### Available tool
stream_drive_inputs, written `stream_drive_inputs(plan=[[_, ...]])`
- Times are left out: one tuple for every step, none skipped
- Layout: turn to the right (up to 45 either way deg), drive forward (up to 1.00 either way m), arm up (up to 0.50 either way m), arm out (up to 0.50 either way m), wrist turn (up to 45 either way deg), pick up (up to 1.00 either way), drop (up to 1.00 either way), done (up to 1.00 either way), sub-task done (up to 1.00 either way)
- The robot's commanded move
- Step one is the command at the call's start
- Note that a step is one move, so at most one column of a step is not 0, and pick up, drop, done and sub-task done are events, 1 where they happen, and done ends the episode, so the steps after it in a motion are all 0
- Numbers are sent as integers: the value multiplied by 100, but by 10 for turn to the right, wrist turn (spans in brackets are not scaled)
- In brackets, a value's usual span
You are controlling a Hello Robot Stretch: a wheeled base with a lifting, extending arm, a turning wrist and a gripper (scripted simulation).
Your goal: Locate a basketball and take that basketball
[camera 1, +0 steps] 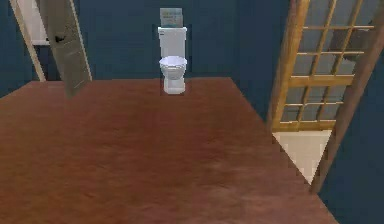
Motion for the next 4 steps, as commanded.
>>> stream_drive_inputs(plan=[[180,0,0,0,0,0,0,0,0],[0,100,0,0,0,0,0,0,0],[0,50,0,0,0,0,0,0,0],[-210,0,0,0,0,0,0,0,0]])
